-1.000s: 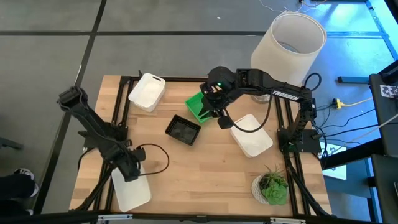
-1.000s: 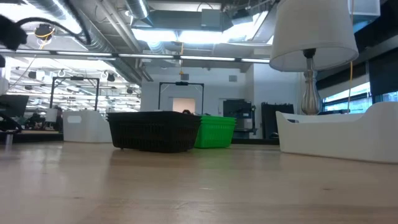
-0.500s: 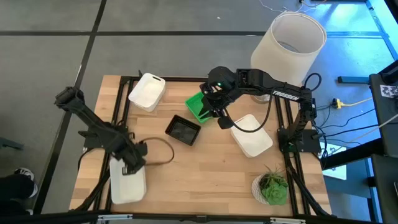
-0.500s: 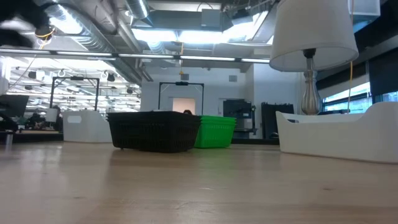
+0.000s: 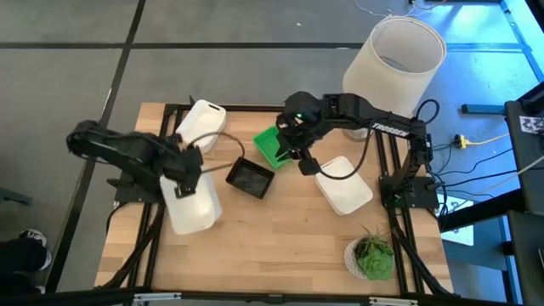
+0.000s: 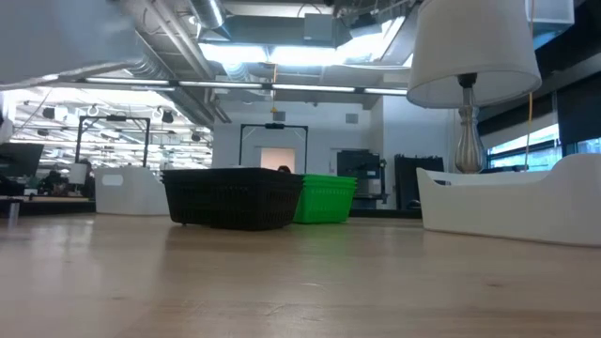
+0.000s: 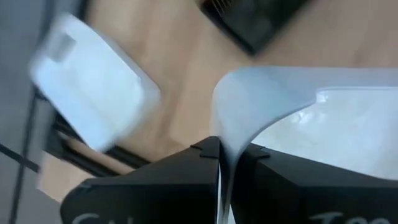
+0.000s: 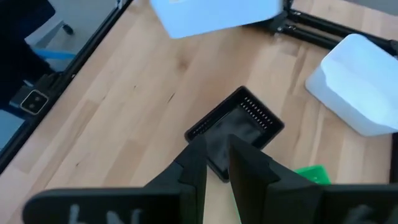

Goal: Stack baskets by color
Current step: Stack the bottom white bin on the top white bin

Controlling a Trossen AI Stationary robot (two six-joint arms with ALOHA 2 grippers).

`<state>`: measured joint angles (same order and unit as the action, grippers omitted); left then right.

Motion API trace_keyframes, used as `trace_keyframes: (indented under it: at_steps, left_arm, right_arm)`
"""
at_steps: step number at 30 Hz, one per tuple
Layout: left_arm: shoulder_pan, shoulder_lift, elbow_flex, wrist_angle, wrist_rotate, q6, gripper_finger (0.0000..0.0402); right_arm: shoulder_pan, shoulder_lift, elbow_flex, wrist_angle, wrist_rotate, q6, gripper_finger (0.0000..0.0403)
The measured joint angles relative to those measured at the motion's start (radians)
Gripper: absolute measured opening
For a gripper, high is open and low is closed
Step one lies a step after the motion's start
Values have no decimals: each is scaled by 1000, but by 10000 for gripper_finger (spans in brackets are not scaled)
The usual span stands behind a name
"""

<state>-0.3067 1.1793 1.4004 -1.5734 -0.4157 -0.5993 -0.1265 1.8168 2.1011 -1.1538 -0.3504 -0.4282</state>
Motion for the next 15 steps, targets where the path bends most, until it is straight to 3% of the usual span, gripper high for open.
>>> trace_keyframes:
  at_steps: [5,9,15]
  left_arm:
    - [89,0,82,2,-185,32,0]
    - [165,0,96,3,-340,38,0]
    - [306,1,96,2,-479,136,0]
  right_arm:
    - [-1,7,0,15,26,-23,62]
    - [-18,37,-14,38,114,-22,62]
    - [-61,81,-83,118,225,-23,62]
